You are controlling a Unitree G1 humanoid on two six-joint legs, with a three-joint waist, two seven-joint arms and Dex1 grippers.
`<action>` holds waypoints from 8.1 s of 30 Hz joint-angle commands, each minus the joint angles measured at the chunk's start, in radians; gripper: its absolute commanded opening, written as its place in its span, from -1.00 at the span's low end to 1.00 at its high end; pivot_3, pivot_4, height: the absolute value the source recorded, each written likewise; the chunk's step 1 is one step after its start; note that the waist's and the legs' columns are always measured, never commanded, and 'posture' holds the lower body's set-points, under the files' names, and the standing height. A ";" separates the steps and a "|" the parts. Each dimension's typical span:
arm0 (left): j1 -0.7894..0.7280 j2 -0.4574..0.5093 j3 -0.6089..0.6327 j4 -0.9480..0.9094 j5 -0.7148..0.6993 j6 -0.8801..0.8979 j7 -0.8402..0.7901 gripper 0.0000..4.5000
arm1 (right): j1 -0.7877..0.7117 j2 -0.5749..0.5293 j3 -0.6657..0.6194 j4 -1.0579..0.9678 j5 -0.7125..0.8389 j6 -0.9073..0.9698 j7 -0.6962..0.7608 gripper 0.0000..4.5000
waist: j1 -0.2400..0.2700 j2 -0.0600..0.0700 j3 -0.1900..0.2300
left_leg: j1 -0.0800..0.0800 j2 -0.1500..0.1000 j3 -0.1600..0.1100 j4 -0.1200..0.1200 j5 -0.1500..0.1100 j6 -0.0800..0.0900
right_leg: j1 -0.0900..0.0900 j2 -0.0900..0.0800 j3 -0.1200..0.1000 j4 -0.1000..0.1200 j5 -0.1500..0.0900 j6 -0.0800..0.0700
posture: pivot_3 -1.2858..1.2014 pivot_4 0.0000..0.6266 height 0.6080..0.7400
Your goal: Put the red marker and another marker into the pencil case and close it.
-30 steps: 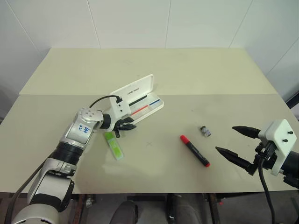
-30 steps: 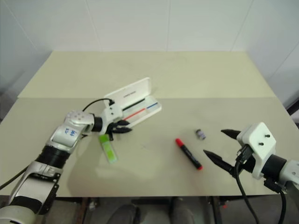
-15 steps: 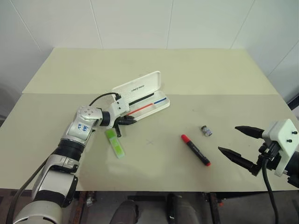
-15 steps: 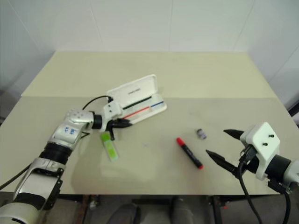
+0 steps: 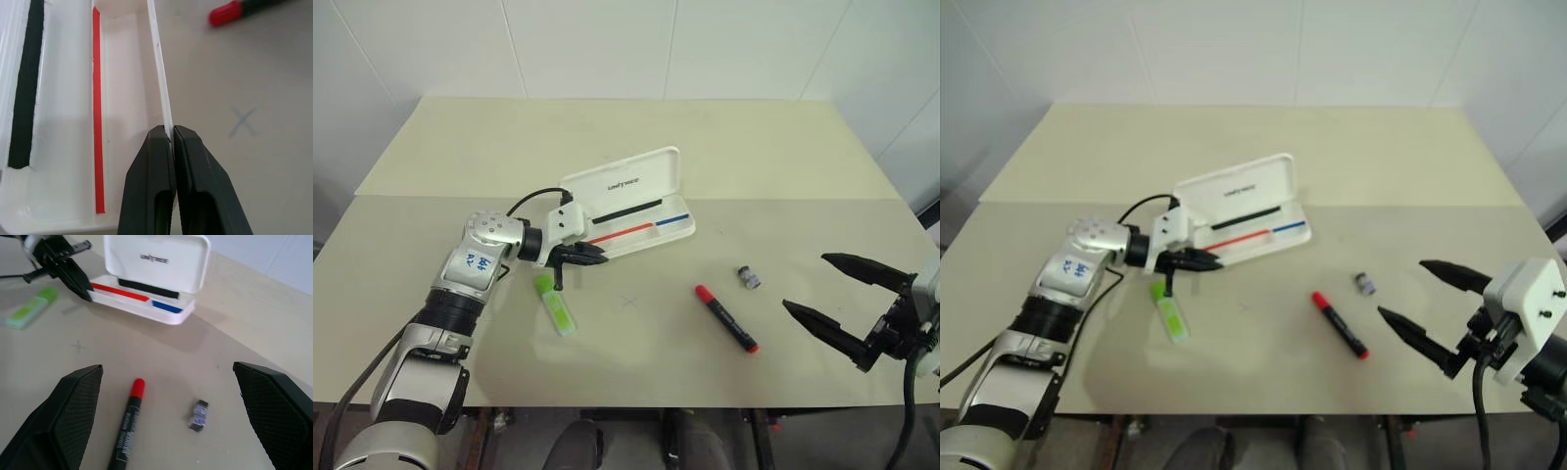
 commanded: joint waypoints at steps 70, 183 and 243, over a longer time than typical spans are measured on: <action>0.305 0.162 -0.038 -0.330 -0.009 -0.164 -0.047 -0.03 | 0.133 -0.006 0.139 0.035 -0.179 -0.200 0.132 1.00 | -0.001 0.000 0.000 | 0.004 0.008 0.009 0.000 -0.001 0.000 | 0.000 0.002 0.004 -0.004 -0.002 -0.003 | 0.03 -0.52 1.00; 0.605 0.159 0.346 -0.465 -0.491 -0.026 0.014 0.99 | -0.216 0.125 0.748 0.170 -0.468 0.271 -0.399 1.00 | -0.006 0.000 0.000 | 0.006 0.013 0.012 0.000 -0.004 -0.003 | -0.003 0.015 0.018 -0.006 -0.009 -0.022 | 0.03 -0.52 1.00; 0.452 0.222 0.461 -0.106 -0.531 -0.053 -0.241 1.00 | -0.367 -0.221 0.357 -0.057 -0.020 0.239 -0.062 -0.73 | -0.006 -0.001 -0.001 | 0.002 0.015 0.018 -0.007 -0.005 -0.003 | -0.014 0.017 0.018 -0.004 0.000 -0.008 | 0.03 -0.52 1.00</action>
